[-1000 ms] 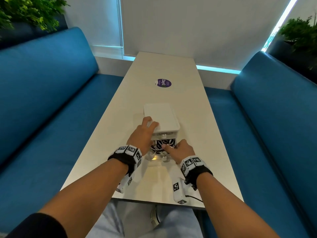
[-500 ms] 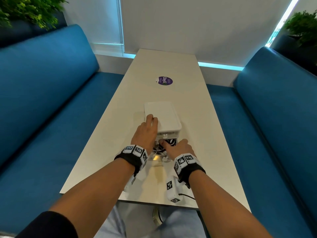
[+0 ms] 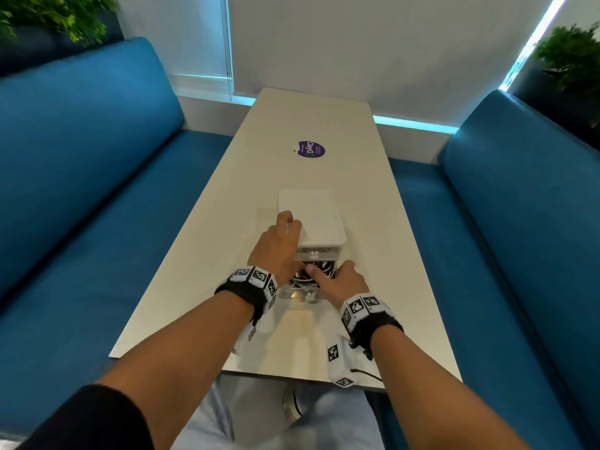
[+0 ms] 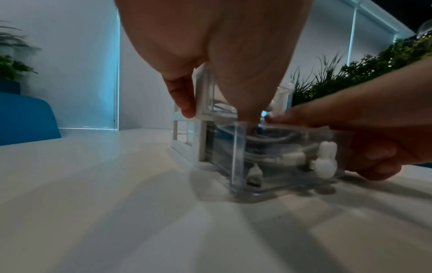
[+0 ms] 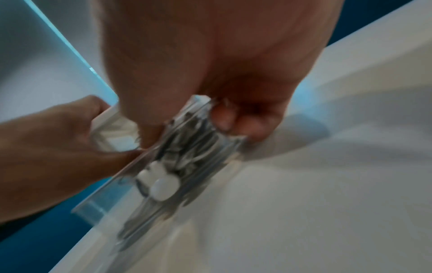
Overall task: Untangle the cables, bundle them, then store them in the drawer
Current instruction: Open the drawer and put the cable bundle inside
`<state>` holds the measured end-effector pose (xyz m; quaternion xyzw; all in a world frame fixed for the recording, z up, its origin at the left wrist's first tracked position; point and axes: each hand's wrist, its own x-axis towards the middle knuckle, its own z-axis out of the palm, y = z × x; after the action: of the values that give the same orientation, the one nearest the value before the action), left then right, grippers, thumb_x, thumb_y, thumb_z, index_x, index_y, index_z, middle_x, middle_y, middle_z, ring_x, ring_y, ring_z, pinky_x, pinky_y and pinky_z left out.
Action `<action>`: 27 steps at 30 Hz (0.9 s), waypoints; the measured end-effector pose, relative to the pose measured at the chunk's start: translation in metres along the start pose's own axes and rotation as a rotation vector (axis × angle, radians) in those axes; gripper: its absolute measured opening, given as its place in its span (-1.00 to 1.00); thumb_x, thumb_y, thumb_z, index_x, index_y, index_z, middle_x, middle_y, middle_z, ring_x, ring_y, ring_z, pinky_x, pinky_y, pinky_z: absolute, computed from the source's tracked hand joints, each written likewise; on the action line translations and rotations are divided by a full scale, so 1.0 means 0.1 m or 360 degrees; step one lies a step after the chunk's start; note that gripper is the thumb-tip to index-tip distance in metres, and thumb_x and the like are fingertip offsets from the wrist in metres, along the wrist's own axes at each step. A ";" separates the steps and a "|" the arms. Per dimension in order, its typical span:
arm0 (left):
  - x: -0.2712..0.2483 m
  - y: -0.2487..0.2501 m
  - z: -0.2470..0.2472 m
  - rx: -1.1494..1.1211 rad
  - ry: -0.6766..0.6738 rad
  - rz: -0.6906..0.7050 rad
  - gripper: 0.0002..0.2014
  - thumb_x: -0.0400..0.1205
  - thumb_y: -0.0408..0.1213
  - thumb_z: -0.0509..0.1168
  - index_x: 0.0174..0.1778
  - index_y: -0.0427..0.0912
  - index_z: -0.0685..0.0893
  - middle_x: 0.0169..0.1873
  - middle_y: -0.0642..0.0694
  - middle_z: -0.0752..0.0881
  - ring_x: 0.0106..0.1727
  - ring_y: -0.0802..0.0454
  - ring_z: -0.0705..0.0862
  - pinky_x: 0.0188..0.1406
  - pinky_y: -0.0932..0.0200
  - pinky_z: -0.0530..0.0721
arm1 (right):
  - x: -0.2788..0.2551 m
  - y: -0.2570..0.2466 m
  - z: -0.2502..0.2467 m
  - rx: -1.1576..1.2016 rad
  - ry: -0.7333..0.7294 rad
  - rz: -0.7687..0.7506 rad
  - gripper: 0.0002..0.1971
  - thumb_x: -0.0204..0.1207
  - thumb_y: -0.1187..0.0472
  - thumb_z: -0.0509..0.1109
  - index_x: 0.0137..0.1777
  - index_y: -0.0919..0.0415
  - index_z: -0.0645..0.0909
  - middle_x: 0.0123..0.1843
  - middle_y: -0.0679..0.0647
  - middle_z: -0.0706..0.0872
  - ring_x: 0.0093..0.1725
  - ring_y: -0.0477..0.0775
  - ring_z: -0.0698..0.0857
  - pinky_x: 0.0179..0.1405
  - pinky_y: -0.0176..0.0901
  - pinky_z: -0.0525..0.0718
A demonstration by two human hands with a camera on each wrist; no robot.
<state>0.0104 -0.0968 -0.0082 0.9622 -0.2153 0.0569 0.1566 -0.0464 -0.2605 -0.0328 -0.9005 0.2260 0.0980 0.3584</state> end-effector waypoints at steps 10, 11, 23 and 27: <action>-0.04 -0.10 -0.09 -0.0135 -0.0133 0.0238 -0.20 0.44 -0.12 0.53 0.52 -0.22 0.28 0.47 -0.12 0.16 -0.08 -0.18 0.60 -0.11 -0.08 0.71 | 0.06 0.05 -0.02 0.0233 0.0176 0.0035 -0.44 0.38 -0.27 0.54 0.04 0.19 0.50 -0.09 0.06 0.65 -0.25 0.00 0.59 -0.44 -0.15 0.42; -0.05 -0.13 -0.11 -0.0142 -0.0169 0.0250 -0.16 0.44 -0.14 0.52 0.57 -0.22 0.25 0.50 -0.11 0.14 -0.10 -0.17 0.61 -0.13 -0.06 0.71 | 0.08 0.01 0.00 0.0232 0.0220 0.0030 -0.44 0.38 -0.25 0.55 0.06 0.20 0.50 -0.07 0.08 0.67 -0.23 0.06 0.62 -0.40 -0.13 0.49; -0.13 -0.23 -0.15 -0.0207 -0.0331 0.0255 0.11 0.39 -0.16 0.61 0.72 -0.12 0.02 0.61 0.04 -0.05 -0.21 -0.08 0.58 -0.18 0.19 0.53 | 0.06 0.24 -0.18 0.0764 -0.0251 -0.0380 -0.14 0.37 0.16 0.65 0.57 -0.24 0.25 0.31 0.08 0.57 -0.29 0.15 0.77 -0.31 0.03 0.81; -0.15 -0.32 -0.15 -0.0264 -0.0248 0.0229 -0.03 0.45 -0.24 0.59 0.70 -0.07 0.14 0.61 0.06 0.04 -0.18 -0.15 0.67 -0.11 0.08 0.65 | 0.03 0.27 -0.19 0.0500 -0.0191 -0.0467 -0.16 0.35 0.15 0.62 0.57 -0.15 0.27 0.43 -0.08 0.51 -0.11 0.09 0.79 -0.39 -0.13 0.76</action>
<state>0.0099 -0.0585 -0.0051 0.9295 -0.2994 -0.0251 0.2140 -0.0565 -0.2919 -0.0366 -0.8494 0.0833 0.0620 0.5174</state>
